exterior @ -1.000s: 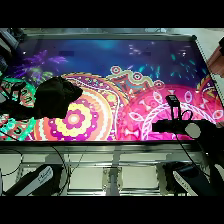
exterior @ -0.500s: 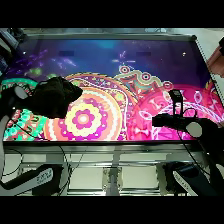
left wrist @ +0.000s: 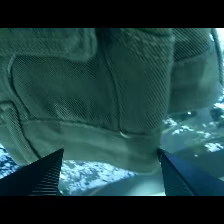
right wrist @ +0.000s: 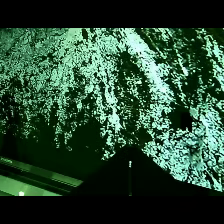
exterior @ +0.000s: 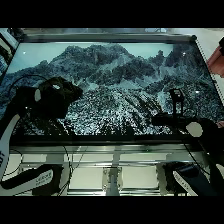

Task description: Fold the clothes and pants, and hang the long-sleeved shirts on hangers.

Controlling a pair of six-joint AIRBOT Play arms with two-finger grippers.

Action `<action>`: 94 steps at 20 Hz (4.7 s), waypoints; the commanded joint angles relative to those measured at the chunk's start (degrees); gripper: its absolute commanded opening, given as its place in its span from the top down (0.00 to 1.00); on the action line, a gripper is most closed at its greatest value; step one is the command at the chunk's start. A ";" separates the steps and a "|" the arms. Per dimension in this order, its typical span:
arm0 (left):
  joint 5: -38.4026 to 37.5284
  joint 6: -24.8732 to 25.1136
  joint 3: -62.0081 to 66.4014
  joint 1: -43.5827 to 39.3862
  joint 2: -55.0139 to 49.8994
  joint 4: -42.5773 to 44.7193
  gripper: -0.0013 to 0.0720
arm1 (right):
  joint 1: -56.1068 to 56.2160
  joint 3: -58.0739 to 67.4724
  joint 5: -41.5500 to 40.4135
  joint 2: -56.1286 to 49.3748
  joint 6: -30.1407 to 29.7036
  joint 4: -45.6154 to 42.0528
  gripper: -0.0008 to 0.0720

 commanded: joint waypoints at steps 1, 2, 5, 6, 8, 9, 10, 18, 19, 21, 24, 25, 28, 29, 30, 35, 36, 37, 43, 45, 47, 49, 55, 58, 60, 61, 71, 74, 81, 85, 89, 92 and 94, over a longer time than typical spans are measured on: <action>2.58 -0.11 -0.02 -0.55 -1.77 -1.42 0.13 | 0.07 0.02 -0.07 0.02 0.02 0.48 0.96; 2.27 -0.11 -0.02 -0.74 -2.67 -1.97 0.13 | 0.07 0.02 -0.07 0.02 0.02 0.55 0.96; -1.20 -0.11 -0.02 -1.18 -4.24 -2.16 0.13 | 0.07 0.02 -0.07 0.02 0.02 0.63 0.96; -2.05 -0.09 -0.02 -1.27 -4.15 -2.16 0.13 | 0.07 0.02 -0.11 0.02 0.02 0.63 0.96; -1.62 -0.09 -0.02 -1.27 -4.13 -1.70 0.13 | 0.07 0.02 -0.28 0.02 0.02 0.61 0.96; -0.35 -0.11 -0.02 -1.27 -4.13 -1.73 0.13 | 0.07 0.02 -0.31 0.02 0.02 0.63 0.96; 1.03 -0.13 -0.04 -1.27 -4.20 -1.73 0.13 | 0.07 0.02 -0.31 0.02 0.02 0.63 0.96; 7.67 -5.01 -0.04 -1.36 -8.68 -1.75 0.81 | 0.07 0.02 -0.28 0.02 0.02 0.76 0.96; 7.58 -6.29 0.00 -1.36 -8.63 -1.81 0.90 | 0.07 0.02 -0.28 0.02 0.02 0.79 0.96; 7.06 -6.75 0.33 -1.42 -6.47 -1.75 0.91 | 0.07 0.15 -0.44 0.02 0.02 0.76 0.96; 6.75 -1.62 5.79 -1.09 2.14 -5.95 0.91 | 0.07 2.93 -0.83 0.02 -2.36 0.66 0.96; 6.32 2.05 10.19 -1.05 4.87 -10.10 0.91 | 0.07 4.59 -0.57 0.02 -3.89 0.74 0.96; 1.55 10.69 30.47 -1.27 8.44 -23.43 0.91 | 0.07 10.40 1.36 0.00 -7.21 0.74 0.94; -1.14 12.70 36.98 -1.75 7.87 -26.80 0.91 | 0.07 12.22 2.40 0.00 -8.52 0.74 0.94; -5.97 14.16 43.52 -2.82 6.73 -29.46 0.91 | 0.07 13.75 3.67 0.00 -10.14 0.76 0.90; -35.98 13.55 54.55 -17.18 -0.79 -36.50 0.91 | 0.07 18.67 13.03 0.00 -23.15 2.23 0.70; -38.47 12.94 54.16 -21.16 -2.45 -35.69 0.91 | 0.07 18.84 14.84 0.00 -26.16 3.43 0.70; -39.56 12.11 53.57 -25.68 -4.48 -34.42 0.91 | 0.07 18.82 16.57 0.00 -28.89 4.48 0.70; -41.46 8.83 42.12 -46.27 -14.16 -22.93 0.91 | 0.07 18.82 27.36 -0.02 -35.52 7.37 0.52; -41.53 8.22 33.44 -49.27 -13.75 -18.88 0.91 | 0.07 18.82 28.79 -0.02 -37.44 7.43 0.52; -41.57 5.20 25.00 -49.88 -12.41 -15.76 0.91 | 0.07 18.75 28.52 -0.20 -42.05 9.55 0.52; -41.57 4.55 18.16 -49.83 -9.79 -11.98 0.91 | 0.07 18.32 28.35 -1.46 -47.89 14.60 0.51; -41.42 1.79 10.34 -48.78 13.77 3.15 0.91 | 0.09 10.97 21.27 -10.91 -59.39 21.70 0.50; -39.06 1.77 10.34 -44.68 24.68 7.89 0.91 | 4.39 10.60 16.74 -17.11 -67.93 34.77 0.50; -35.85 1.77 10.34 -40.96 28.33 10.56 0.91 | 11.54 10.60 8.17 -20.98 -70.10 34.64 0.50; -35.17 1.73 10.34 -38.73 29.16 10.47 0.91 | 14.21 10.62 4.31 -23.17 -69.88 35.08 0.50; -33.59 1.14 7.04 -31.91 24.30 9.49 0.90 | 24.09 10.60 6.32 -42.12 -58.71 71.43 0.31; -31.67 1.14 7.04 -31.85 23.30 9.64 0.90 | 29.66 10.60 5.55 -43.28 -58.58 70.60 0.32; -24.22 -13.49 7.04 -22.71 22.71 9.62 0.91 | 38.97 10.60 -12.44 -43.36 -52.65 70.86 0.14; -24.22 -13.42 7.04 -15.52 22.49 6.75 0.91 | 39.01 12.13 -12.02 -46.56 -52.94 69.99 0.15; -24.22 -13.40 7.04 -13.55 22.49 3.85 0.91 | 39.15 18.62 -6.03 -51.76 -52.33 69.24 0.21; -24.22 -13.40 7.04 -13.55 22.49 3.37 0.91 | 39.12 22.53 -6.19 -53.66 -50.51 68.54 0.23; -24.24 -13.42 7.04 -13.55 22.49 3.37 0.91 | 39.28 23.71 -5.14 -55.12 -48.96 68.37 0.23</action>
